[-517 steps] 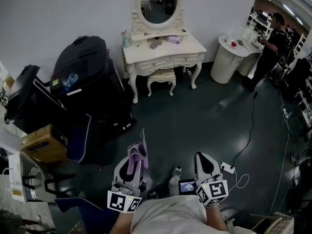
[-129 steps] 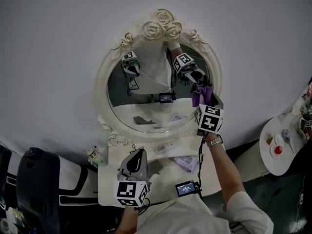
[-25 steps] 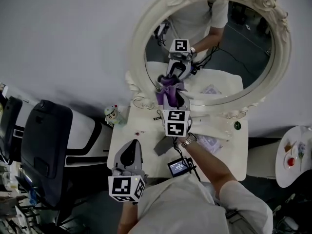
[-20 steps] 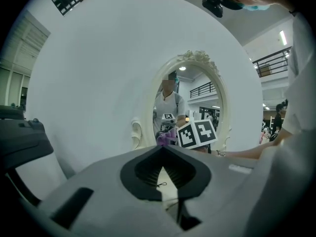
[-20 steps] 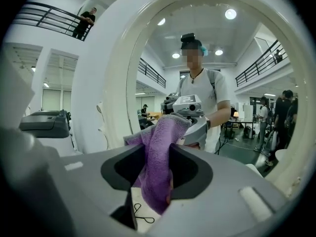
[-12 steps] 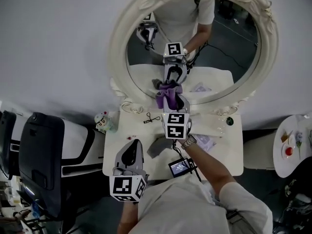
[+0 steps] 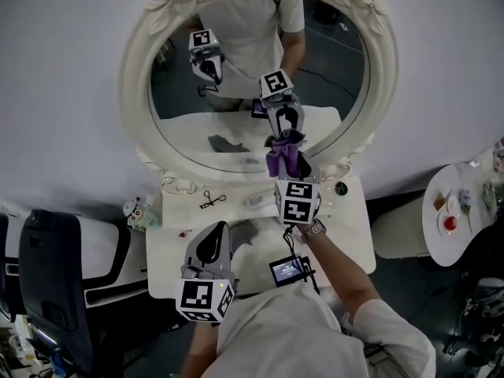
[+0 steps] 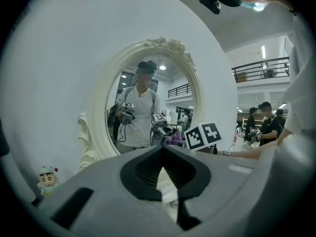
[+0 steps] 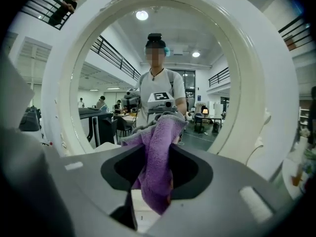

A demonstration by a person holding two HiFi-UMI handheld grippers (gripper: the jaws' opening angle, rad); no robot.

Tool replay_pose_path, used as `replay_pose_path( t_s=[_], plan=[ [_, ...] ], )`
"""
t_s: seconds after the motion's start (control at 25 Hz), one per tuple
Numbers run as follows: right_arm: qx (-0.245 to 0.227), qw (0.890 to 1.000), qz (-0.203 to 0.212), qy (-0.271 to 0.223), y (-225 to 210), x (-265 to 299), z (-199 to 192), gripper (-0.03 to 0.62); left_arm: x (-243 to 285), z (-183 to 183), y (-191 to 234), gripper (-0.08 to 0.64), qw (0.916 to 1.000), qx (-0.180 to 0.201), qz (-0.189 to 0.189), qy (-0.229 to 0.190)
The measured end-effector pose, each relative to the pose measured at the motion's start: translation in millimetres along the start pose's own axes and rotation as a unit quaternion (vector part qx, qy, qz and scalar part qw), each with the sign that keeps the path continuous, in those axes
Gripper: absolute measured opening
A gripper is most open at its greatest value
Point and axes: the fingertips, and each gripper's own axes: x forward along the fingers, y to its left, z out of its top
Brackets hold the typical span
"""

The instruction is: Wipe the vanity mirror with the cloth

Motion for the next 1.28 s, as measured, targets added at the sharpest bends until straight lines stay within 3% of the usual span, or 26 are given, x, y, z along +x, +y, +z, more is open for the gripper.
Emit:
replay_pose_path(
  t_s=[0.28,0.68,0.84,1.08,1.28],
  plan=[
    [-0.004,1.000,-0.030,0.008,-48.9,-3.2,-6.2,0.160,13.6,-0.5,-23.6,0.003,0.9998,0.002,-0.019,0.000],
    [0.010,0.997,-0.078,0.015,-84.7,-9.3,-16.9,0.159,-2.8,-6.1,-11.0,0.003,1.0000,-0.001,0.001,0.005],
    [0.024,0.998,-0.055,0.012,-54.7,-16.9,-17.7,0.158,-13.4,-7.7,2.7,0.003,0.9999,-0.002,0.010,0.007],
    [0.007,0.999,0.029,0.019,39.8,-9.2,-27.1,0.160,-35.6,-9.7,24.8,0.003,0.9994,-0.001,0.034,0.011],
    [-0.001,0.995,0.094,0.017,115.5,4.7,-30.2,0.161,-62.2,-17.9,53.8,0.003,0.9965,-0.009,0.081,0.019]
  ],
)
